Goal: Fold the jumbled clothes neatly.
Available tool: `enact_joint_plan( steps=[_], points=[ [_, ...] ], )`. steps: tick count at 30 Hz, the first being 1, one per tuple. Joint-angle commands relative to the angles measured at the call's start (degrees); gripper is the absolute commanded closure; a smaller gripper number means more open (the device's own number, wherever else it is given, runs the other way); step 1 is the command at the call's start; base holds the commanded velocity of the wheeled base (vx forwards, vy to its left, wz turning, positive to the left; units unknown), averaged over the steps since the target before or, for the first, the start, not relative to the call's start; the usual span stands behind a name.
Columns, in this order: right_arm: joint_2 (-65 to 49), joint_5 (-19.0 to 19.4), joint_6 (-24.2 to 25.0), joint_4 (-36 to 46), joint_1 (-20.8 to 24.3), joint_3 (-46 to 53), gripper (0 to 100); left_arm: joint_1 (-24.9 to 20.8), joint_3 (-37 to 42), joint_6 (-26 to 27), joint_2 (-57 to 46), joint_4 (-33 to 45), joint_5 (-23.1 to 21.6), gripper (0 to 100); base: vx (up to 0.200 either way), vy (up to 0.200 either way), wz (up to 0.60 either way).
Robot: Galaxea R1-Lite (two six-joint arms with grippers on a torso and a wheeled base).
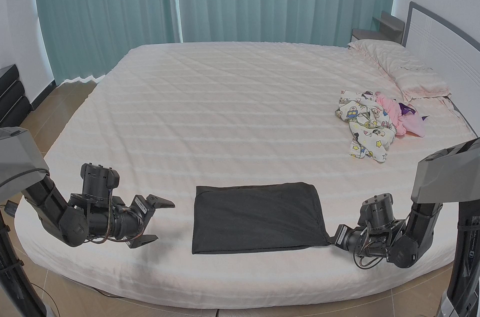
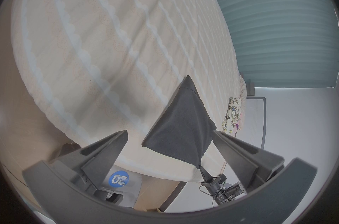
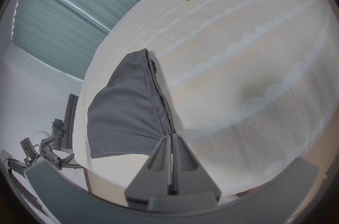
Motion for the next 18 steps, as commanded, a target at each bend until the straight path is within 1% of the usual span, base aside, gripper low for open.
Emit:
enact_joint_plan(
  steps=[1,4,5,11,13,15,17,18],
  points=[
    [0.62,-0.03,-0.07,-0.02,0.1,-0.03,100,0.0,0.0,-0.05,0.07,-0.02,0.03,0,0.0,0.0,0.0],
    [0.71,-0.03,-0.07,-0.02,0.1,-0.11,100,0.0,-0.09,-0.05,0.07,-0.02,-0.06,0,0.0,0.0,0.0],
    [0.62,-0.03,-0.07,-0.02,0.1,-0.2,0,0.0,-0.09,-0.05,0.07,-0.02,0.03,0,0.0,0.0,0.0],
    [-0.26,0.06,0.02,-0.98,-0.77,-2.05,0,0.0,-0.09,-0.05,0.07,-0.02,-0.06,0,0.0,0.0,0.0],
    [-0.09,0.5,0.55,-0.72,-2.09,-6.44,0,0.0,-0.18,-0.13,0.07,-0.02,-0.06,0,0.0,0.0,0.0],
    [1.06,0.59,1.17,-0.37,-2.53,-10.4,0,0.0,-0.18,-0.13,0.07,-0.02,-0.06,0,0.0,0.0,0.0],
    [4.4,0.5,2.83,0.16,-2.53,-15.93,0,0.0,-0.18,-0.13,0.07,-0.02,-0.06,0,0.0,0.0,0.0],
    [4.4,0.5,2.83,0.16,-2.53,-15.93,0,0.0,-0.18,-0.13,0.07,-0.02,-0.06,0,0.0,0.0,0.0]
  ],
)
